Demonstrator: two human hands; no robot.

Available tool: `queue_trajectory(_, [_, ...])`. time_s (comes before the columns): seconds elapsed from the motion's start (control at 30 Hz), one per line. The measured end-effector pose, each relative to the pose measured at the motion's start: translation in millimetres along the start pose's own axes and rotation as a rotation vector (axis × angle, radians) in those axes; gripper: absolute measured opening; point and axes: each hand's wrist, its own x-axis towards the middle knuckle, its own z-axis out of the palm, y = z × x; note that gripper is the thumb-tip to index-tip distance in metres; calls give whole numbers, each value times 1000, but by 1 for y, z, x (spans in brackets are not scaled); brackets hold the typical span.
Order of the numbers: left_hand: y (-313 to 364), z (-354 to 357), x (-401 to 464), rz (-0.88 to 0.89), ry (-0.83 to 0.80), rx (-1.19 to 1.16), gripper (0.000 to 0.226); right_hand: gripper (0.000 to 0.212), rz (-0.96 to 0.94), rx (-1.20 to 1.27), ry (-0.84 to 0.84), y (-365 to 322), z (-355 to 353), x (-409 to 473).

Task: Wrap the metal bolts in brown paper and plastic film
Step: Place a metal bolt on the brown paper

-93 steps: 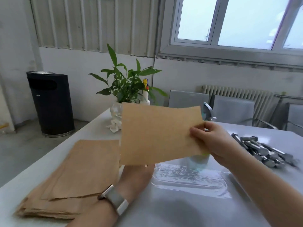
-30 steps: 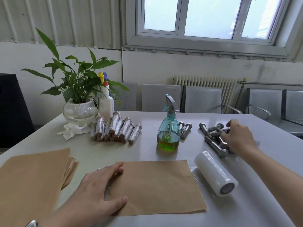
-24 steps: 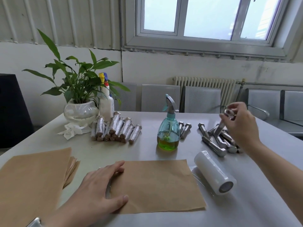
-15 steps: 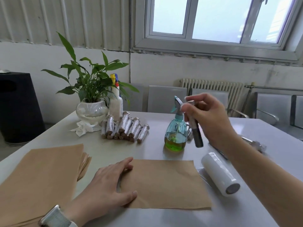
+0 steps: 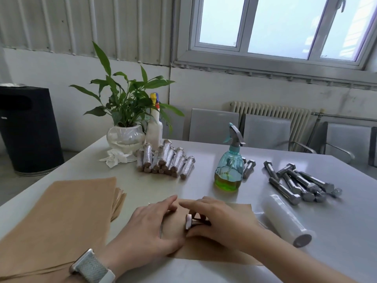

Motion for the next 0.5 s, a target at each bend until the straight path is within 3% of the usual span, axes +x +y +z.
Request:
queue_trajectory(0.2, [-1, -1, 1, 4, -47, 10, 91, 30, 144, -55, 74, 18, 5, -25])
queue_trajectory(0.5, [-1, -2, 1, -3, -57, 1, 92, 31, 155, -78, 106, 19, 9, -26])
